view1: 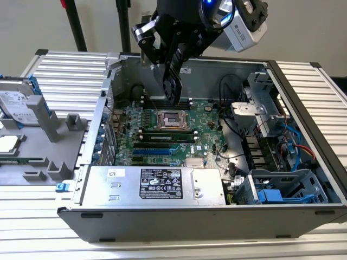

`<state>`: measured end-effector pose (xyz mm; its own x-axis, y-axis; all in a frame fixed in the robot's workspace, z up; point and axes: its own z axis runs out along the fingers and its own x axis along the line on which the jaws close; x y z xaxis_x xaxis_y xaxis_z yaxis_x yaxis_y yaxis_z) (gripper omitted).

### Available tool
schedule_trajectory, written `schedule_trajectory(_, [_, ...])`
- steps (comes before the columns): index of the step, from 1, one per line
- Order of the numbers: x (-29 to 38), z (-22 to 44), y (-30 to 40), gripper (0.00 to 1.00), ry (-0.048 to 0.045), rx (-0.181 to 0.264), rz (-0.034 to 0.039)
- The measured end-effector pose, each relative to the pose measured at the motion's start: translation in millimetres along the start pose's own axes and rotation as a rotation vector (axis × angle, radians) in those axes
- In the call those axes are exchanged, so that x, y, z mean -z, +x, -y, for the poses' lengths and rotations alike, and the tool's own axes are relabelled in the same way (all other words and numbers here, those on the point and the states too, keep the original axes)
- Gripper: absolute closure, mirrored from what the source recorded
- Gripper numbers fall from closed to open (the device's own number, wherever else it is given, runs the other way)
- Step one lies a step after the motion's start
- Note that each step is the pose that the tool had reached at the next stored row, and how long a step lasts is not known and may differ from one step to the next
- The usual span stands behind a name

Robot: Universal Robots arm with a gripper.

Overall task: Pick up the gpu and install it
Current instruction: 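Insert the gpu into the slot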

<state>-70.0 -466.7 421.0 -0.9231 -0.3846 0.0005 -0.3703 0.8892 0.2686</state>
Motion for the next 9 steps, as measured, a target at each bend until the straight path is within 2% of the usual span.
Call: schedule_trajectory(9, [0.0, 0.0, 0.0, 1.0, 0.0001, 0.026, -0.0072])
